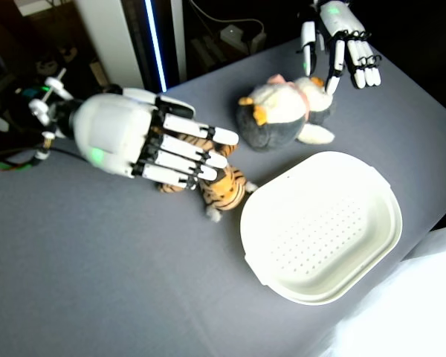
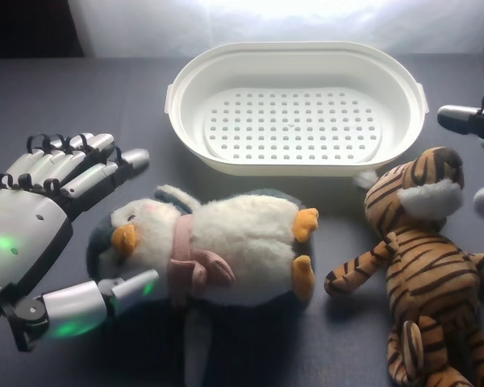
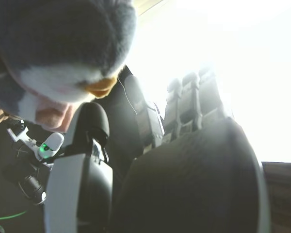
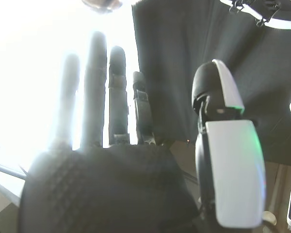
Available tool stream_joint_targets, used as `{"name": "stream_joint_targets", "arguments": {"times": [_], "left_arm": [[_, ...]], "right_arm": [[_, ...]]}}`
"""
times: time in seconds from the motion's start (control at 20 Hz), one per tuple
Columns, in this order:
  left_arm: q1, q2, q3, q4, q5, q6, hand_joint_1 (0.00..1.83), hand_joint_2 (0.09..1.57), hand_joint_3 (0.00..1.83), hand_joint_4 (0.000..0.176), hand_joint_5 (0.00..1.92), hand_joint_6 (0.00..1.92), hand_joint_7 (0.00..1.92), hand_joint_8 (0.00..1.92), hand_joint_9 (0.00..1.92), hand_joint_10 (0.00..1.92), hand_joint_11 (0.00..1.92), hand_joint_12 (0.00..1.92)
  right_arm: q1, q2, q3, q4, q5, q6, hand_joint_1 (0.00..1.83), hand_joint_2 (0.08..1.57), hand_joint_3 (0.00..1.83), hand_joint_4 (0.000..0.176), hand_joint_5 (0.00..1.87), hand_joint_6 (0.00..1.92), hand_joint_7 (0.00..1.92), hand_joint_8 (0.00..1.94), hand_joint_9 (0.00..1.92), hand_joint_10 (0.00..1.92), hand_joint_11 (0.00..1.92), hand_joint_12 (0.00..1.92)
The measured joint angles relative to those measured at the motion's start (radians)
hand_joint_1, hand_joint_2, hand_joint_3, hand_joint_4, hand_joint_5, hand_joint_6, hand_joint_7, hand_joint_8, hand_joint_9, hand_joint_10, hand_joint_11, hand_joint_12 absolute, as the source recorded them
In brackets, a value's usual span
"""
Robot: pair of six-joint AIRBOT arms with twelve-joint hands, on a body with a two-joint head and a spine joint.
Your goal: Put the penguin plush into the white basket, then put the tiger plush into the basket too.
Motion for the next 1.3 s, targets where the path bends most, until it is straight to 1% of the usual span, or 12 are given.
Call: {"name": "stream_joint_targets", "arguments": {"times": [0.15, 0.25, 0.5, 0.65, 0.7, 0.75, 0.8, 0.85, 0.9, 1.0, 1.1, 1.3], "left_arm": [[-0.002, 0.019, -0.002, 0.019, 0.029, 0.026, 0.6, 0.82, 0.0, 0.176, 0.0, 0.0, 0.0, 0.0, 0.0, 0.0, 0.0, 0.03], [-0.015, 0.035, -0.002, 0.021, 0.092, 0.071, 0.66, 0.65, 0.0, 0.176, 0.0, 0.0, 0.0, 0.0, 0.0, 0.0, 0.03, 0.02], [-0.079, 0.034, 0.045, 0.054, 0.326, 0.119, 0.81, 0.61, 0.0, 0.176, 0.0, 0.0, 0.0, 0.0, 0.07, 0.02, 0.14, 0.07], [-0.143, -0.021, 0.094, 0.05, 0.428, 0.17, 0.88, 0.67, 0.01, 0.176, 0.05, 0.0, 0.24, 0.02, 0.34, 0.03, 0.25, 0.15], [-0.166, -0.055, 0.124, 0.043, 0.462, 0.169, 0.83, 0.77, 0.02, 0.127, 0.26, 0.01, 0.49, 0.02, 0.57, 0.04, 0.35, 0.23], [-0.177, -0.071, 0.141, 0.03, 0.472, 0.168, 0.85, 0.82, 0.01, 0.085, 0.39, 0.0, 0.64, 0.01, 0.69, 0.03, 0.37, 0.3], [-0.185, -0.08, 0.155, 0.019, 0.473, 0.169, 0.95, 0.86, 0.0, 0.0, 0.74, 0.02, 0.92, 0.03, 0.89, 0.05, 0.46, 0.4], [-0.187, -0.085, 0.162, 0.008, 0.468, 0.169, 1.04, 0.89, 0.0, 0.0, 0.97, 0.03, 1.1, 0.02, 1.03, 0.04, 0.48, 0.59], [-0.188, -0.085, 0.161, 0.001, 0.459, 0.161, 1.17, 0.96, 0.01, 0.0, 1.29, 0.21, 1.33, 0.14, 1.19, 0.18, 0.5, 1.1], [-0.188, -0.084, 0.164, 0.013, 0.447, 0.122, 1.17, 1.07, 0.01, 0.0, 1.08, 0.78, 1.15, 1.03, 1.02, 1.32, 0.67, 1.61], [-0.185, -0.052, 0.15, 0.036, 0.443, 0.075, 1.15, 1.12, 0.0, 0.0, 0.98, 0.97, 0.91, 1.34, 0.78, 1.74, 0.59, 1.88], [-0.211, 0.024, 0.135, 0.096, 0.363, 0.043, 1.12, 1.14, 0.0, 0.0, 0.94, 1.03, 0.88, 1.31, 0.82, 1.73, 0.68, 1.92]], "right_arm": [[0.004, 0.002, 0.0, -0.01, -0.002, 0.0, 0.14, 1.35, 0.0, 0.067, 0.33, 0.0, 0.32, 0.0, 0.36, 0.0, 0.4, 0.07], [0.011, 0.002, 0.0, -0.022, -0.002, 0.0, 0.19, 1.35, 0.0, 0.081, 0.34, 0.0, 0.31, 0.0, 0.34, 0.0, 0.4, 0.05], [0.022, 0.004, 0.002, -0.033, -0.002, 0.0, 0.19, 1.35, 0.0, 0.086, 0.35, 0.0, 0.32, 0.01, 0.36, 0.01, 0.42, 0.05], [0.022, 0.004, 0.002, -0.033, -0.002, 0.0, 0.21, 1.36, 0.0, 0.081, 0.36, 0.01, 0.34, 0.01, 0.37, 0.01, 0.43, 0.05], [0.022, 0.004, 0.002, -0.033, -0.002, 0.0, 0.21, 1.36, 0.0, 0.055, 0.37, 0.01, 0.35, 0.01, 0.38, 0.01, 0.45, 0.05], [0.022, 0.004, 0.002, -0.035, -0.001, 0.0, 0.21, 1.36, 0.0, 0.053, 0.38, 0.01, 0.35, 0.01, 0.39, 0.01, 0.45, 0.05], [0.022, 0.004, 0.002, -0.035, -0.002, 0.0, 0.21, 1.36, 0.0, 0.065, 0.38, 0.01, 0.35, 0.01, 0.39, 0.01, 0.45, 0.05], [0.022, 0.004, 0.002, -0.032, -0.003, 0.0, 0.22, 1.36, 0.0, 0.059, 0.39, 0.01, 0.35, 0.01, 0.39, 0.01, 0.46, 0.06], [0.022, 0.006, 0.002, -0.032, -0.002, 0.0, 0.23, 1.36, 0.0, 0.068, 0.39, 0.01, 0.35, 0.01, 0.39, 0.01, 0.45, 0.05], [0.022, 0.008, 0.002, -0.031, -0.002, 0.0, 0.3, 1.38, 0.0, 0.053, 0.39, 0.0, 0.35, 0.0, 0.39, 0.0, 0.44, 0.04], [0.022, 0.008, 0.002, -0.035, -0.002, 0.0, 0.33, 1.36, 0.0, 0.054, 0.39, 0.0, 0.35, 0.0, 0.39, 0.0, 0.46, 0.04], [0.022, 0.008, 0.004, -0.032, -0.002, 0.0, 0.35, 1.36, 0.0, 0.036, 0.4, 0.0, 0.36, 0.0, 0.39, 0.0, 0.45, 0.04]]}}
